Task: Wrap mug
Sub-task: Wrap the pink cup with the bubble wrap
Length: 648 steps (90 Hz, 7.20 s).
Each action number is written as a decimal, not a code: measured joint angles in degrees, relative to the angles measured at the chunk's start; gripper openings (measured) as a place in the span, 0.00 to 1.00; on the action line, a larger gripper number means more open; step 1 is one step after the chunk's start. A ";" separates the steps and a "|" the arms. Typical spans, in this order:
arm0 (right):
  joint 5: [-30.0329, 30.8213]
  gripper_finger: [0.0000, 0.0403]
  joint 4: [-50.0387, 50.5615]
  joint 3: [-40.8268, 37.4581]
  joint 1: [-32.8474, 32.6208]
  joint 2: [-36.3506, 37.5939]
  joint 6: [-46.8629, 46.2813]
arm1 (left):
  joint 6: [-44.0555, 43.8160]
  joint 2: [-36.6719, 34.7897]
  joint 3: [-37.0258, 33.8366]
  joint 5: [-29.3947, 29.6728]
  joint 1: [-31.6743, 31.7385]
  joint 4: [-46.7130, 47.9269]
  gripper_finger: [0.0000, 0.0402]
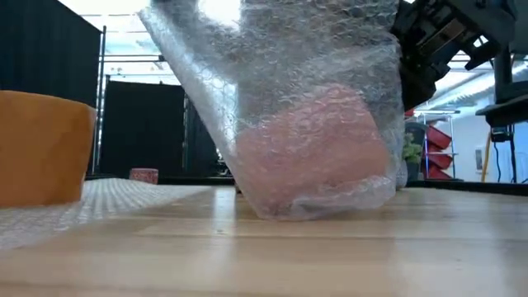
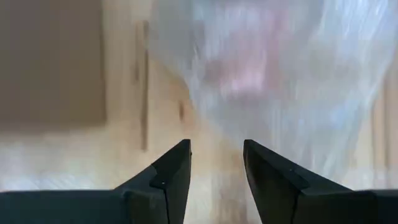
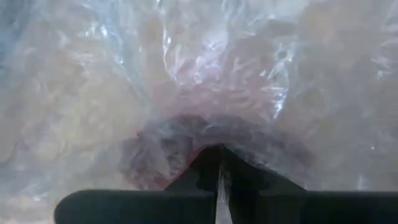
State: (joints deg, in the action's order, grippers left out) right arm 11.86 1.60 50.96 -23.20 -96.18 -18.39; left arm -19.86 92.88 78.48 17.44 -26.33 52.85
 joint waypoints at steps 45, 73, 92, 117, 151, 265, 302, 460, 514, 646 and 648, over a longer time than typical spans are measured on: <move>-0.13 0.00 8.61 6.62 0.73 0.07 1.12 | 0.69 1.67 -16.72 -1.29 0.52 -33.96 0.34; -1.52 0.00 17.14 13.94 3.73 -0.24 4.55 | 3.70 10.85 -16.65 -4.14 3.32 -42.77 0.34; -4.59 0.00 15.80 14.24 5.83 -1.23 5.57 | 3.81 15.13 -16.68 -4.38 3.35 -47.15 0.34; -6.20 0.00 16.56 14.29 5.90 -5.31 4.86 | 2.15 12.28 -16.65 -5.02 2.96 -47.51 0.34; -6.28 0.00 16.23 14.33 5.88 -6.84 4.52 | 1.51 9.27 -15.31 -4.09 2.35 -50.80 0.34; -7.77 0.51 38.26 31.41 6.12 -6.56 6.17 | 2.63 10.02 -15.78 -3.18 1.45 -41.19 0.34; -10.18 0.50 49.80 37.44 2.97 -6.58 3.71 | 3.70 10.04 -15.80 -3.25 1.45 -41.20 0.34; -2.79 0.00 40.04 37.40 -0.06 -7.86 -0.55 | 3.72 10.12 -15.87 -3.38 1.56 -41.43 0.34; -6.73 0.32 41.02 37.38 0.00 -13.15 -2.61 | 3.77 10.12 -15.87 -3.21 1.58 -41.57 0.34; -5.95 0.57 41.82 37.38 -0.97 -8.98 -0.01 | 5.76 -1.13 -12.11 -4.17 12.83 -38.71 0.34; -5.96 0.57 41.82 37.38 -1.03 -8.98 0.00 | 5.74 -0.35 -12.11 -5.87 13.28 -39.62 0.34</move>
State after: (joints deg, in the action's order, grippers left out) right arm 5.90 43.42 88.33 -24.23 -105.16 -18.39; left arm -14.13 92.52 66.37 11.57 -13.05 13.24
